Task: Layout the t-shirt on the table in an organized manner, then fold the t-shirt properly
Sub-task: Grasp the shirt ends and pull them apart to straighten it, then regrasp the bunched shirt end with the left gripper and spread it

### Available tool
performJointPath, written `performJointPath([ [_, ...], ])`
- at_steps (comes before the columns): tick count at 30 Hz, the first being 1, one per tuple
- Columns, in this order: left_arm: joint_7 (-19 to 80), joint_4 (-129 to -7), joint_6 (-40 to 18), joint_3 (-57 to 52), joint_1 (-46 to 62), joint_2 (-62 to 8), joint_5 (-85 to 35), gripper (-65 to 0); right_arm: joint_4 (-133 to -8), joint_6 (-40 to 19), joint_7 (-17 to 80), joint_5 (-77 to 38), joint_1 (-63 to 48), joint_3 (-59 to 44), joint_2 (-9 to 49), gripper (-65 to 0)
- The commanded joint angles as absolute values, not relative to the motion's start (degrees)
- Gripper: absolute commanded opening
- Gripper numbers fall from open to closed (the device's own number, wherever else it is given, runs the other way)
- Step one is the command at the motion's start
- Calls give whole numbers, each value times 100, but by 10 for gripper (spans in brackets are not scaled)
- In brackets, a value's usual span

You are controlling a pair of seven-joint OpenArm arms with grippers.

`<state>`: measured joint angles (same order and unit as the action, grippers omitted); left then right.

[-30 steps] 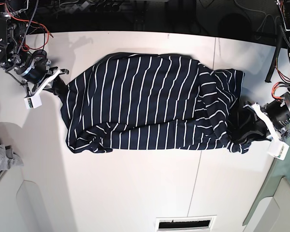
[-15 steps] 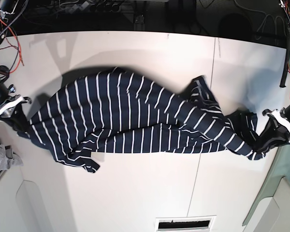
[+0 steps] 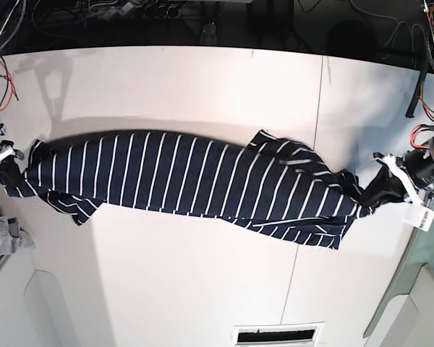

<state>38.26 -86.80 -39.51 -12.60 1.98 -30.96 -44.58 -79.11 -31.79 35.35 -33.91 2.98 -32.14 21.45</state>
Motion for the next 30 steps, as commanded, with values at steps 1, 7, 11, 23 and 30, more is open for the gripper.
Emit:
performJointPath([
  [1,3474,-8549,-4000,-1087,-40,-3153,-4418,-650,-7769,-3173,3262,-3400,532,-3146,2272,-650],
  [7,3494,-7653,-3795,-565,-561,-2733,-3892,-516,-6980,-3175,3044,-3452,854,-2875,2204,-643],
  [11,4123,-7802,-4000,-854,-565,-2766,-4696,-404,-7004,-3175,3044,-3452,856,-2880,2108,-344],
  [23,4910,-8569,-4000,-1984,910,-2580,-6136,-404,-7006,-3177,3050,-3760,790,-3089,2088,-327],
  [30,4027,-8235,-4000,-1984,1061,-1712,-5039,-360,-7000,-3177,3059,-3728,775,-3089,2078,-327],
])
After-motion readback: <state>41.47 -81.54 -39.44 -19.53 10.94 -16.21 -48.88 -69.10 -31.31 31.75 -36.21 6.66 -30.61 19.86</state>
